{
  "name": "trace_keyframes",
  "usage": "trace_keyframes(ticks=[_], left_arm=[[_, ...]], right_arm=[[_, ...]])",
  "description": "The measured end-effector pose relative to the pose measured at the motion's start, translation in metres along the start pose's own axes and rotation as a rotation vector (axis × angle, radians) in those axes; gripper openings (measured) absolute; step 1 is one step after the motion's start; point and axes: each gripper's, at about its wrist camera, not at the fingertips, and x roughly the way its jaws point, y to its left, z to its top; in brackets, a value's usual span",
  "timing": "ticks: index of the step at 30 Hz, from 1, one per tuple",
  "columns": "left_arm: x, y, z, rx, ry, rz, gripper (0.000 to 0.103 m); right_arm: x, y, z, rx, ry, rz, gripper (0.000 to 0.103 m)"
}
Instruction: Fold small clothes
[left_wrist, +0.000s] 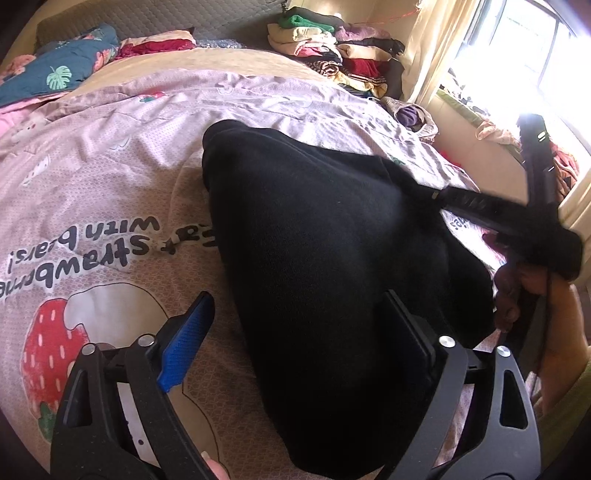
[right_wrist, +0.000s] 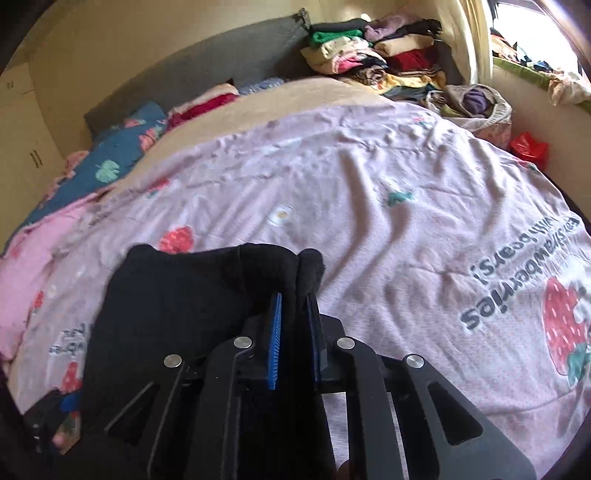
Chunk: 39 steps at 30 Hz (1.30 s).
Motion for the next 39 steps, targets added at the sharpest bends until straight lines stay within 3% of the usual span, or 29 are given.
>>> trace_keyframes(ticks=[1, 5, 7, 11, 13, 17, 29, 39], left_arm=[[0.000, -0.001, 0.000, 0.003, 0.001, 0.001, 0.084], [-0.001, -0.003, 0.000, 0.006, 0.003, 0.009, 0.084], [-0.003, -0.004, 0.001, 0.007, 0.001, 0.014, 0.084], [-0.010, -0.003, -0.001, 0.007, -0.003, 0.018, 0.084], [-0.014, -0.005, -0.002, 0.014, -0.005, 0.025, 0.086], [-0.028, -0.007, -0.005, 0.021, -0.015, 0.030, 0.091], [-0.086, -0.023, -0.012, 0.051, -0.093, 0.044, 0.094], [-0.124, -0.027, -0.025, 0.039, -0.139, 0.015, 0.094]], right_arm=[[0.003, -0.001, -0.003, 0.000, 0.011, -0.009, 0.013], [-0.005, -0.015, -0.010, 0.059, 0.004, -0.020, 0.036], [-0.016, -0.019, -0.016, 0.077, -0.015, -0.005, 0.040], [-0.050, -0.022, -0.030, 0.091, -0.070, 0.015, 0.063], [-0.067, -0.021, -0.036, 0.100, -0.096, 0.031, 0.068], [-0.107, -0.013, -0.048, 0.089, -0.154, 0.068, 0.089], [-0.195, 0.014, -0.086, 0.020, -0.281, 0.122, 0.098], [-0.228, 0.030, -0.114, -0.027, -0.287, 0.128, 0.098]])
